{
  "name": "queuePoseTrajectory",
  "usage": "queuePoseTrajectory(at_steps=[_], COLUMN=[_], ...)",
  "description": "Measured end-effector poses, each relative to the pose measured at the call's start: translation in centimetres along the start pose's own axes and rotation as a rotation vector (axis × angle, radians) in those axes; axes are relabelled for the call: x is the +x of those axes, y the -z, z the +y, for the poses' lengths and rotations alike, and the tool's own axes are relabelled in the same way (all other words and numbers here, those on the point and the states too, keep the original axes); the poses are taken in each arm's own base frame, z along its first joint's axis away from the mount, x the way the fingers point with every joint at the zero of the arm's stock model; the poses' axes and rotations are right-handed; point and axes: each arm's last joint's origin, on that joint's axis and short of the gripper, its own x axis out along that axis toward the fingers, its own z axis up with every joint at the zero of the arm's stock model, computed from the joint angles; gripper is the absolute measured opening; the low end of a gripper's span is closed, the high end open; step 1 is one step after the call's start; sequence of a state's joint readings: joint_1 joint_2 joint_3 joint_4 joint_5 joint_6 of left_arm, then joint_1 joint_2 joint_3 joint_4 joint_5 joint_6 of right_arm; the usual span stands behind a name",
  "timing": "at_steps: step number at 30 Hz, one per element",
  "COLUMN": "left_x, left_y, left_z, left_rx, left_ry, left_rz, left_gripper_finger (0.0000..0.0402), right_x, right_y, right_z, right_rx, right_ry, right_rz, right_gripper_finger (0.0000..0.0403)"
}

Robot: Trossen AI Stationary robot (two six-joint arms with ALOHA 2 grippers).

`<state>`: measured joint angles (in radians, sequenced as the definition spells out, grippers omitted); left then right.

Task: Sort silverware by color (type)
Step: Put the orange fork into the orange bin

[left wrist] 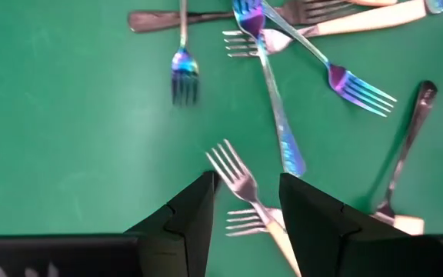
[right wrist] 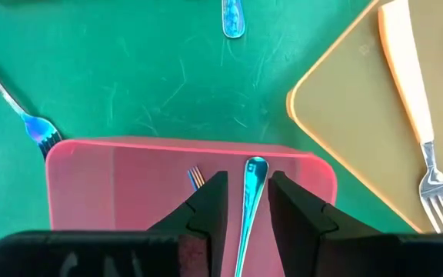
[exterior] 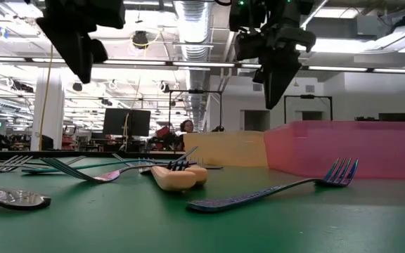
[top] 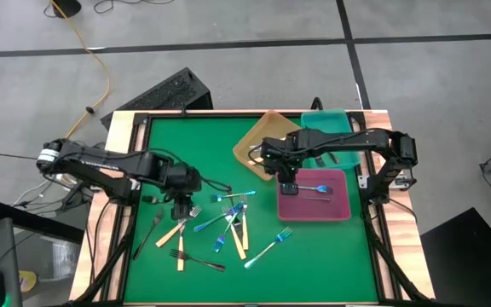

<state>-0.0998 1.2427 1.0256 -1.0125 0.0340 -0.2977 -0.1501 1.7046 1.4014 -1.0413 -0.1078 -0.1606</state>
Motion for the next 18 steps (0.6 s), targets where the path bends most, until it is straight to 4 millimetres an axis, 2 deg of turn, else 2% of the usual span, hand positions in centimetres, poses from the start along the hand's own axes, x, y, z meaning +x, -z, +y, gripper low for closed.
queuePoseTrajectory(at_steps=[11,18], left_x=[0.0,-0.1], left_y=[1.5,1.9], left_z=[-3.4,-4.1], left_rx=[-0.049,-0.092], left_ry=[-0.084,-0.153], left_rz=[-0.03,-0.078], left_gripper_finger=[0.0132,0.0132], right_x=[0.1,0.1], right_y=[-0.6,-1.4], right_z=[1.0,1.7], right_rx=[0.002,-0.039], right_ry=[-0.002,0.002], right_rz=[-0.043,-0.118], right_gripper_finger=[0.0118,0.0118])
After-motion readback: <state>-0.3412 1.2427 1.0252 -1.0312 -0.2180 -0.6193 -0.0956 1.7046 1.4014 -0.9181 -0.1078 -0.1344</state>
